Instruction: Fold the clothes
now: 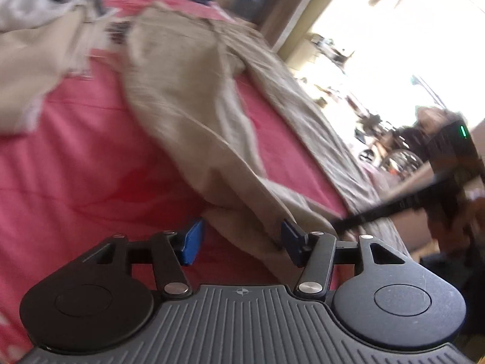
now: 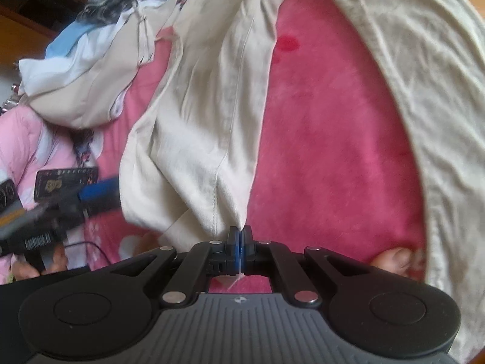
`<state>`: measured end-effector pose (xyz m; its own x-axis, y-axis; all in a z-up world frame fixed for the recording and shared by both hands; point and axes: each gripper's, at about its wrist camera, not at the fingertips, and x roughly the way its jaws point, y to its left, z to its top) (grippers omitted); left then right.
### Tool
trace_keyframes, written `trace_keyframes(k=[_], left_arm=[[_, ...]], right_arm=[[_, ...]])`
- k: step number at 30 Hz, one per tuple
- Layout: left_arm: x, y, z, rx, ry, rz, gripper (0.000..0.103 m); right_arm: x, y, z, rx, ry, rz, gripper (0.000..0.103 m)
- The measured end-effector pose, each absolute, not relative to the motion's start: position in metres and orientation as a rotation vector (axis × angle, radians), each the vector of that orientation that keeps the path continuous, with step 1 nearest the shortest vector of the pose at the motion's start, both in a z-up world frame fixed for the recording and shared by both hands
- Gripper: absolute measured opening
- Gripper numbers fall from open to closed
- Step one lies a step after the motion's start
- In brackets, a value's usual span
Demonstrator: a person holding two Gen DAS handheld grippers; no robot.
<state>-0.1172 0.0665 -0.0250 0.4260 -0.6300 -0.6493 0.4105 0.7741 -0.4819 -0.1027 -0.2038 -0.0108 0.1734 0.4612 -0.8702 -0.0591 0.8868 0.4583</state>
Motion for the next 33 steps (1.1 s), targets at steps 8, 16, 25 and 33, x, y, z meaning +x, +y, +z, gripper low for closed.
trace_keyframes(k=[8,16,25,33], left_arm=[[-0.115,0.050,-0.038,-0.327,0.868,-0.691,0.037],[-0.124,0.053,-0.035,-0.165,0.803,-0.725,0.052],[-0.110,0.019,-0.054,0.087,0.779,-0.719,0.051],[-0.091,0.018,-0.060,-0.061,0.837,-0.763,0.002]], right_arm=[[-0.097,-0.201,0.005,0.306,1.308,0.364,0.000],[-0.078,-0.222,0.015,0.275,1.215,0.279,0.000],[-0.062,-0.238,-0.001,0.261,1.169,0.222,0.000],[-0.059,-0.239,-0.005,0.271,1.169,0.216,0.000]])
